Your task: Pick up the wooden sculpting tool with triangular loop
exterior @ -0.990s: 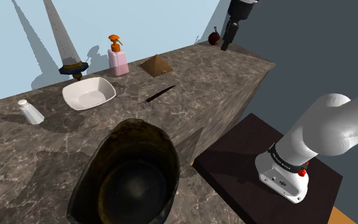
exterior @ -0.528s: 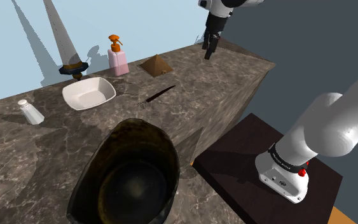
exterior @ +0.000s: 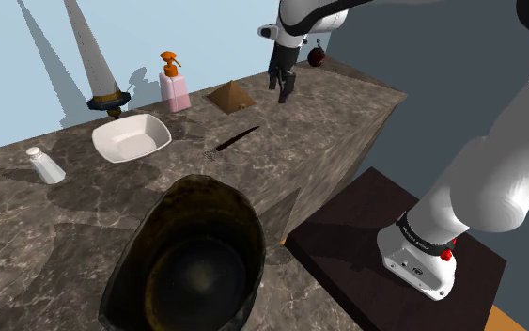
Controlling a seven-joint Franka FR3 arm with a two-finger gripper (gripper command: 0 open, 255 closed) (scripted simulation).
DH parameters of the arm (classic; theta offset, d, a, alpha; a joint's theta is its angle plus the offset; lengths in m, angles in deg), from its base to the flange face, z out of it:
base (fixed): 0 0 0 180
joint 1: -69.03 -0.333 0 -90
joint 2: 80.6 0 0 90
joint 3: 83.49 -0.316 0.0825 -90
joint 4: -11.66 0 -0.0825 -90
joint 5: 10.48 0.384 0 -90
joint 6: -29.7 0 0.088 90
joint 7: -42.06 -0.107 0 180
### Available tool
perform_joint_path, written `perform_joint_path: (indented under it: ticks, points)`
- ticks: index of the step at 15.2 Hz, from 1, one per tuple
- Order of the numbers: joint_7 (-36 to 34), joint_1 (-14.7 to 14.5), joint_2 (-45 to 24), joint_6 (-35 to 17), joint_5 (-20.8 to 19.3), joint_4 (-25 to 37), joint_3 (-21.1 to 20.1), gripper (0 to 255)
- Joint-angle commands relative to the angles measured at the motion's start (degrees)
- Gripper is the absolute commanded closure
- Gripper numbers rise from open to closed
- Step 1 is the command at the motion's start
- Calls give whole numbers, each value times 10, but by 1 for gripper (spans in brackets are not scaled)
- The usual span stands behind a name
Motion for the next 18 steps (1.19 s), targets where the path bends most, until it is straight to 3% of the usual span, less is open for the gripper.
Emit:
perform_joint_path:
  ticks: [1, 13, 18]
  points:
    - [42, -2, -47, -2, 10, 34, -7, 0]
    - [222, -17, -271, 3, 11, 206, -73, 0]
    - [225, -17, -290, -19, 13, 202, -74, 0]
